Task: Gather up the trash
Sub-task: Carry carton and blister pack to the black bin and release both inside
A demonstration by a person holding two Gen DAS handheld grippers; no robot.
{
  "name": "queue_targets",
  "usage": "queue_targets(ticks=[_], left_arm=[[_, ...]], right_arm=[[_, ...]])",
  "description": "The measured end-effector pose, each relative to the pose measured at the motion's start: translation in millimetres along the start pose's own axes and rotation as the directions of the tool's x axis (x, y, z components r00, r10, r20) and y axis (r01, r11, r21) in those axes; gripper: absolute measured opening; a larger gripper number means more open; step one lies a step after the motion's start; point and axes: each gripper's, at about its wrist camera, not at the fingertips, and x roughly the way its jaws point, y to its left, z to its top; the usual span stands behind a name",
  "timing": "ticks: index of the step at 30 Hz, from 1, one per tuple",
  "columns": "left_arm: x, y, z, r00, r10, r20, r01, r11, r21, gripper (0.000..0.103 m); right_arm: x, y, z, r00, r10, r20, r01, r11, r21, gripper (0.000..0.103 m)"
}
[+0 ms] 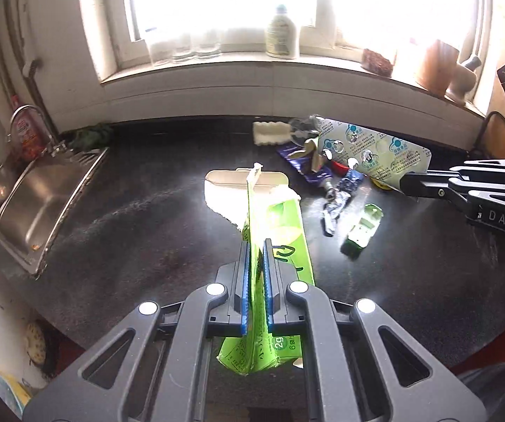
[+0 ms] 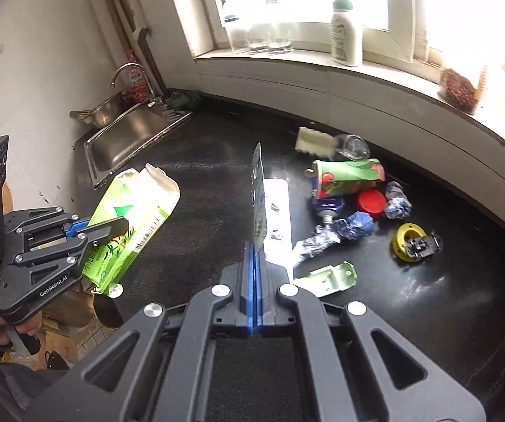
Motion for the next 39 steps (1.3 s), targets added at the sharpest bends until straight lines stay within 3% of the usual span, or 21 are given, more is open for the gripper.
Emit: queue_targets(ticks=[4,7,13,18,24,30,34,39], left_arm=[[-28.6,64.1,-22.7,0.99,0.138,-0.002,-0.138,0.984,-0.114,0.006],[-50.2,112.7,-48.8,0.972,0.231,-0.032,-0.233,0.949,-0.213,0.006],[-86.0,197.8,-114.6,0.922,0.365,-0.133,-0.386,0.832,-0.399,0.006],[-97.6,248.7,-173.0,0.883,0.407,-0.233,-0.468,0.721,-0.511,0.006],[-70.8,285.7,-240.7,0.871,0.358,-0.337,-0.492,0.625,-0.607,0.006],[-15.0,315.2,-304.7,0.889,0.242,-0.389,-0.457,0.541,-0.706,0.006],[20.4,329.7,-337.9,0.883,0.189,-0.431,-0.461,0.53,-0.712,0.006],[43.5,341.6,-359.9,0.896,0.122,-0.428,-0.424,0.524,-0.739,0.007]], right_arm=[[27.7,66.5,25.5,0.993,0.112,-0.03,-0.115,0.986,-0.124,0.002],[52.0,124.1,41.6,0.978,0.198,-0.071,-0.208,0.954,-0.214,0.002],[98.7,239.2,51.2,0.922,0.338,-0.189,-0.385,0.856,-0.345,0.002],[139.3,318.7,36.5,0.868,0.389,-0.309,-0.49,0.773,-0.403,0.002],[204.1,385.4,1.3,0.808,0.362,-0.465,-0.552,0.742,-0.382,0.002],[269.7,428.3,-45.0,0.775,0.266,-0.572,-0.544,0.742,-0.392,0.002],[310.5,442.3,-71.1,0.747,0.208,-0.632,-0.53,0.76,-0.376,0.002],[339.9,451.4,-87.7,0.732,0.148,-0.665,-0.507,0.77,-0.387,0.002]])
